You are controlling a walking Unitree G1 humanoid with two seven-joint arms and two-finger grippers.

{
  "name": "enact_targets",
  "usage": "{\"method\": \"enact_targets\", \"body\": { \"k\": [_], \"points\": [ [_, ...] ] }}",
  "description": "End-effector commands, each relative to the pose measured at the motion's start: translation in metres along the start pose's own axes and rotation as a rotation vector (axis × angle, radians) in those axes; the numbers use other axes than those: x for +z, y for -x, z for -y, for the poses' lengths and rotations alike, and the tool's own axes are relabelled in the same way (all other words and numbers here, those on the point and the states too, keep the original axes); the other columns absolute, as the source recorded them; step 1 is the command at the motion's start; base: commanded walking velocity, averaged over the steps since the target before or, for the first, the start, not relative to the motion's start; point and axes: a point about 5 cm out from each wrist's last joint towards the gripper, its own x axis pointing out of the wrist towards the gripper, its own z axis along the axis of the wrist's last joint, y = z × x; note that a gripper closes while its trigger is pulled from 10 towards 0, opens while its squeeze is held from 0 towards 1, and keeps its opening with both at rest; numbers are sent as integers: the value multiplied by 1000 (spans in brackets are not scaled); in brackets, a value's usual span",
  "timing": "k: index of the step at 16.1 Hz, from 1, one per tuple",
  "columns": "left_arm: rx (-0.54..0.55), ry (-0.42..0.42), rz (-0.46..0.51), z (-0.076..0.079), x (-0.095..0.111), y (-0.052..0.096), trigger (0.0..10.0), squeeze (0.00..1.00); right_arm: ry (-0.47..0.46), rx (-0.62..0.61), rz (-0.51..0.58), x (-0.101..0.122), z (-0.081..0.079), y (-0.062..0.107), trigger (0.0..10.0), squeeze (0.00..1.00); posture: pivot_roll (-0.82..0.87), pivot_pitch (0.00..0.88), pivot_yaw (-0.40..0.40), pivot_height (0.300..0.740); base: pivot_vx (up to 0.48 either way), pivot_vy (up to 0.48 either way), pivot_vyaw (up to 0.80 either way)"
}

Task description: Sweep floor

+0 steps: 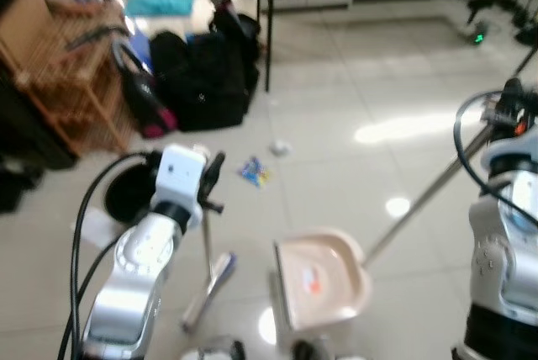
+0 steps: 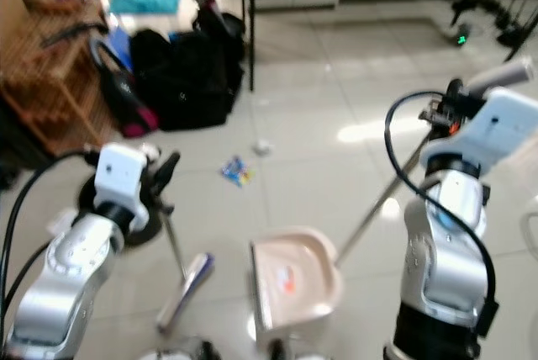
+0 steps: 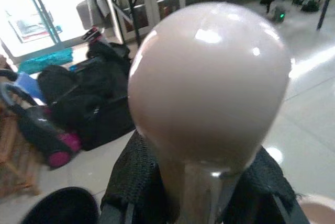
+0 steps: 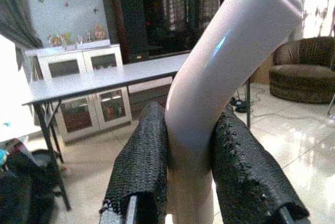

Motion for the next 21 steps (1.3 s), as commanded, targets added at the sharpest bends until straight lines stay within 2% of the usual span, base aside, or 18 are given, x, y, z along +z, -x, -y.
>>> {"method": "enact_targets", "body": {
  "k": [1,2,4,8,11,13,15,21],
  "points": [
    [23,-23,18,-5,3,0,10000,0,-23,19,12,5,-7,2,10000,0,-49,169,2,740,0,-480,0],
    [27,-20,24,-6,4,-1,10000,0,-28,26,0,2,-9,5,10000,0,-47,171,1,740,0,-480,0],
    [41,69,6,-9,3,-5,10000,0,-39,30,-17,-1,-12,8,10000,0,-45,178,3,740,0,240,0],
    [65,49,22,-15,4,-7,10000,0,-45,34,-29,-2,-15,11,10000,0,-46,181,3,740,0,480,0],
    [68,37,21,-17,7,-8,10000,0,-51,40,-38,-3,-17,12,10000,0,-44,186,1,740,0,0,0],
    [68,-2,47,-19,11,-12,10000,0,-57,81,-102,-9,-23,11,10000,0,-45,186,0,740,0,0,0],
    [62,-4,73,-18,17,-17,10000,0,-38,79,-135,-14,-24,11,10000,0,-43,190,-3,740,0,0,0],
    [57,-1,99,-19,22,-23,10000,0,-12,44,-190,-20,-22,13,10000,0,-47,193,0,740,309,0,0]
  ]
}}
